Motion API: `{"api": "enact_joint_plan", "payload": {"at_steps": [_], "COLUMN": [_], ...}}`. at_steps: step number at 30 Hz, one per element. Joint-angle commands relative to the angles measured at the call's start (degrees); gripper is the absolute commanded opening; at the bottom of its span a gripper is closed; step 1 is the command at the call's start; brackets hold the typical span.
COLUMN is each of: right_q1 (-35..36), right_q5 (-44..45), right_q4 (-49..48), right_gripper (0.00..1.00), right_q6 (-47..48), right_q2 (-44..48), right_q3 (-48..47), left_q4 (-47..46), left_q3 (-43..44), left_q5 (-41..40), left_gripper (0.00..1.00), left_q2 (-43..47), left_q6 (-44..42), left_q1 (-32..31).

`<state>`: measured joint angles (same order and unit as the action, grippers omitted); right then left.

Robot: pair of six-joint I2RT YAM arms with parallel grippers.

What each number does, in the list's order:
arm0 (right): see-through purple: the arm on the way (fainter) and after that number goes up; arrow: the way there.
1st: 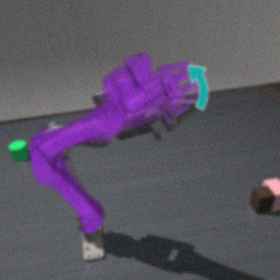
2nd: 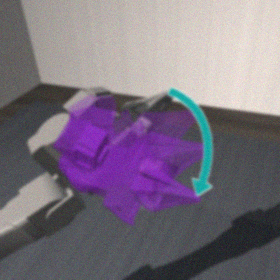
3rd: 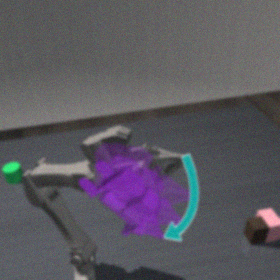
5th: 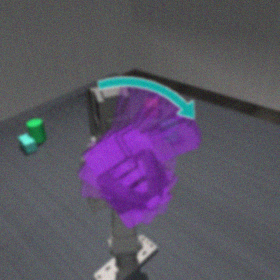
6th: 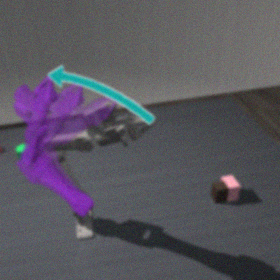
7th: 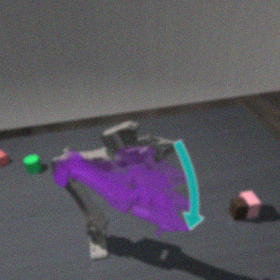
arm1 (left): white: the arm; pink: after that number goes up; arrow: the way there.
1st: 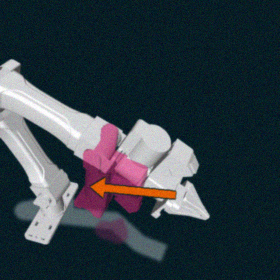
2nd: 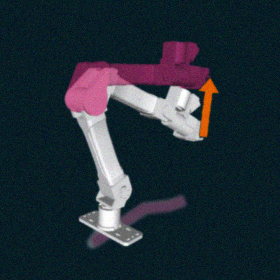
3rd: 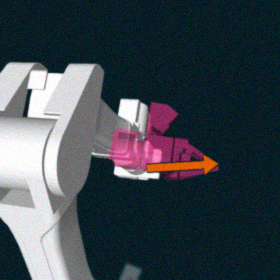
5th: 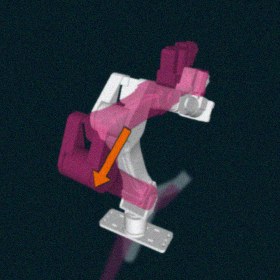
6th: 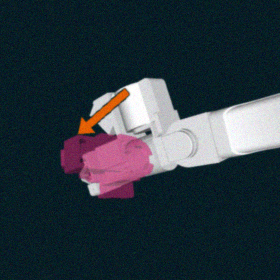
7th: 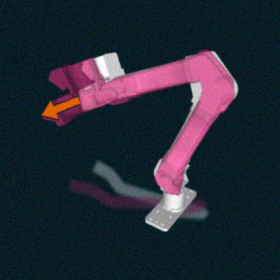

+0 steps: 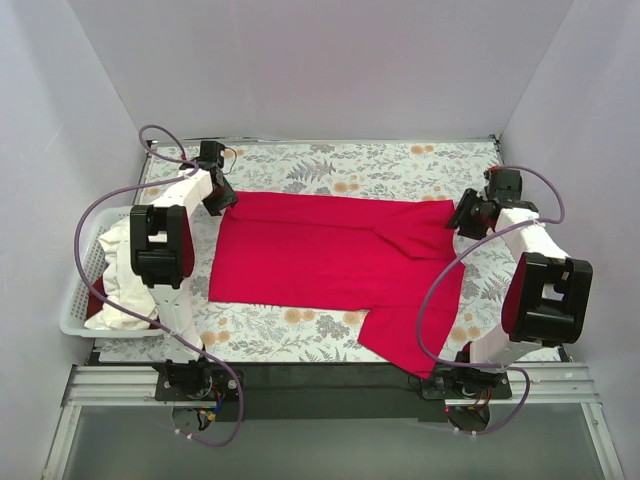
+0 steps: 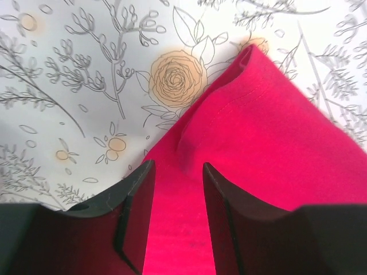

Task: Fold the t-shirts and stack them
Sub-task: Fold the tshirt

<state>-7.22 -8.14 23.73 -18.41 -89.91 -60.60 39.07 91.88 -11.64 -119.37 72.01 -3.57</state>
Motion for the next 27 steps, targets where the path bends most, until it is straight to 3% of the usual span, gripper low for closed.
{"api": "enact_joint_plan", "payload": {"at_steps": [1,13,16,18,27], "right_q1": [-2.4,-5.8,-5.9,-5.9,-5.9], "right_q5": [-3.5,-12.1,-13.3,-13.7,-14.1], "right_q4": [-6.4,-15.4,-16.3,-16.3,-16.3], "right_gripper": [0.49,0.45,0.45,0.45,0.45], "right_q6": [-2.5,-5.2,-4.9,-4.5,-3.3], "right_q2": [1.9,-3.6,-4.2,-4.2,-4.4], "right_q3": [-2.6,-3.4,-2.2,-1.5,-0.7], "left_q4": [0.7,-0.3,-1.3,-1.5,-1.6], "left_q3": [2.3,0.7,0.3,0.6,1.2], "left_q5": [-3.3,-0.2,1.0,1.6,0.7], "left_gripper": [0.38,0.39,0.51,0.52,0.39], "left_q2": [6.8,4.5,2.7,1.5,-0.9], "left_q6": [0.3,1.1,1.6,1.6,2.3], "left_q1": [0.4,-0.1,-0.2,-0.3,-1.0]}}
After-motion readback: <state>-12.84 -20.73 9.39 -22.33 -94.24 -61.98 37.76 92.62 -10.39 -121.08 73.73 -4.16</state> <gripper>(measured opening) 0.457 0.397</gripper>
